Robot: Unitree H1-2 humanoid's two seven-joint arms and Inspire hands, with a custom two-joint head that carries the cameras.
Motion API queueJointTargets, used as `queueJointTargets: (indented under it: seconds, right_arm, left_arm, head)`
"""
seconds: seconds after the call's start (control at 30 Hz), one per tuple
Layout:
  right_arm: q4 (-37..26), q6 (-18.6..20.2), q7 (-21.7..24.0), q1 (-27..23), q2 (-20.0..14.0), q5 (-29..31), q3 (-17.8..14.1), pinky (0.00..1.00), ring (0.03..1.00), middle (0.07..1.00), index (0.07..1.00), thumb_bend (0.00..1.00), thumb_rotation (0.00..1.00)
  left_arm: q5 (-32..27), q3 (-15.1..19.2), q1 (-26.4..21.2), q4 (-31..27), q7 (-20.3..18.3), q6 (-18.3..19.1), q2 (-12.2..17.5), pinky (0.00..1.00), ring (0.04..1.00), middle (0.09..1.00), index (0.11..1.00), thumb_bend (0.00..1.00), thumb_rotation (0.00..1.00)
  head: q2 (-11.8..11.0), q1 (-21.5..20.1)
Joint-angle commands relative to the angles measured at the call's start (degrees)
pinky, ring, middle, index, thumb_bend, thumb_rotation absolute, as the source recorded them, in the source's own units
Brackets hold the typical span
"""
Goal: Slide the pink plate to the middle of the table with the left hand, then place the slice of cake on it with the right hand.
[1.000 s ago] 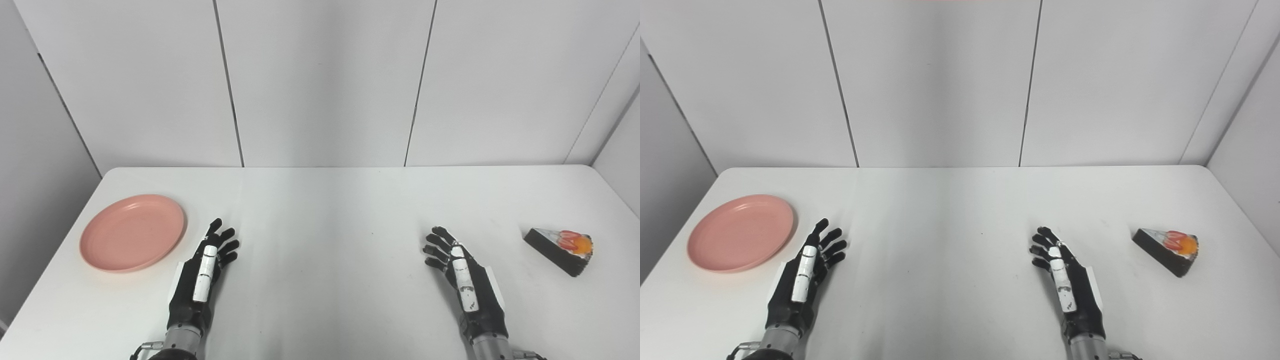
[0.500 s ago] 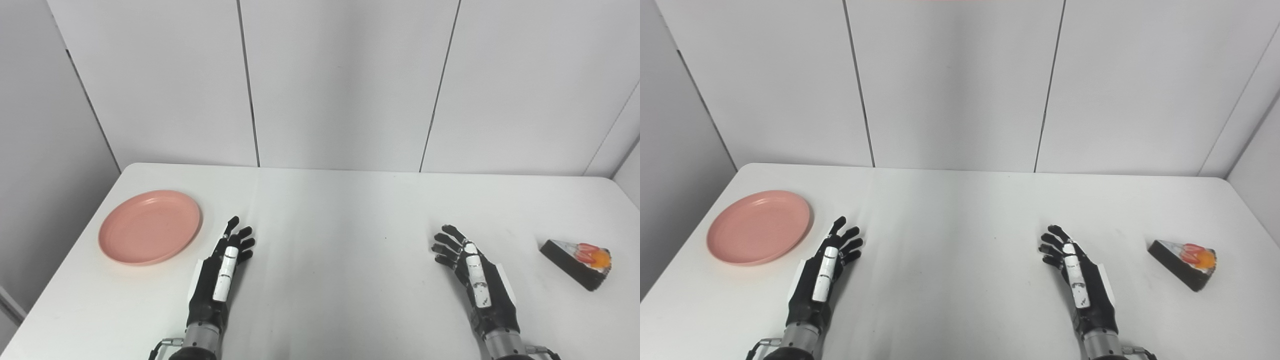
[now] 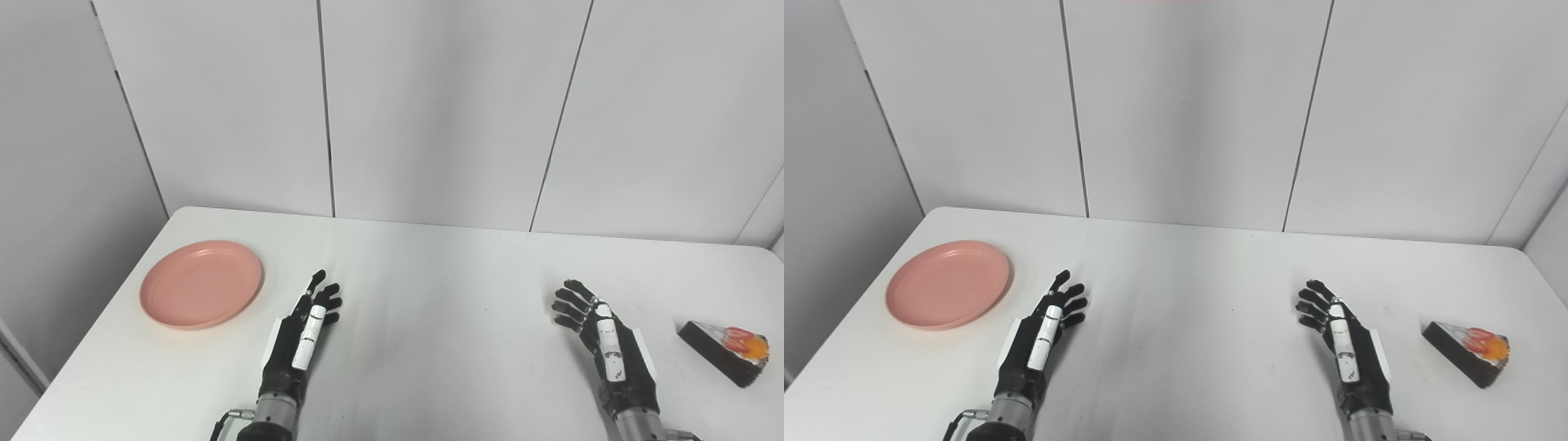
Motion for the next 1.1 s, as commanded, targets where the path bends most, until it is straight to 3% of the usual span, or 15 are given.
queueJointTargets:
  seconds: [0.0,0.4,0.63,0.77,0.83,1.07]
  right_arm:
    - [6.69,-2.24,0.25,5.78,0.30,-0.04,-0.18,0.75,0.765,0.786,0.805,0.89,1.00]
    - [7.11,-3.64,-0.39,6.22,1.23,0.29,-0.78,0.75,0.762,0.781,0.793,0.86,1.00]
    - [5.58,-2.99,-0.72,7.07,2.09,0.94,-1.47,0.75,0.765,0.783,0.789,0.83,1.00]
    - [4.26,-1.95,-1.25,7.65,2.65,1.16,-1.75,0.74,0.753,0.773,0.779,0.81,1.00]
    - [3.80,-1.80,-1.56,7.84,2.73,0.69,-1.54,0.74,0.754,0.775,0.781,0.81,1.00]
    - [2.68,-0.89,-1.88,8.15,3.23,0.48,-1.17,0.74,0.756,0.778,0.781,0.82,1.00]
  left_arm:
    - [0.41,-0.85,1.33,2.97,0.04,-1.05,-1.15,0.80,0.835,0.871,0.915,0.66,0.96]
    - [-0.79,-0.24,1.13,4.20,-0.25,-5.94,-1.24,0.78,0.826,0.878,0.931,0.59,0.92]
    - [-2.87,0.60,-0.70,-3.10,-0.68,-5.55,-1.43,0.77,0.816,0.860,0.909,0.69,0.93]
    - [-3.56,1.87,-3.53,-7.28,-0.20,-4.71,-0.80,0.76,0.816,0.837,0.896,0.76,0.92]
    - [-4.13,2.86,-5.85,-8.36,-0.30,-4.61,0.11,0.75,0.813,0.831,0.888,0.75,0.92]
    - [-5.62,6.64,-13.47,-8.31,-0.51,-4.27,4.63,0.74,0.788,0.798,0.893,0.78,0.87]
  head:
    - [-0.06,-0.15]
    - [-1.08,-1.55]
    - [-0.98,-3.06]
    - [-0.74,-3.64]
    - [-0.43,-3.54]
    - [-0.04,-3.64]
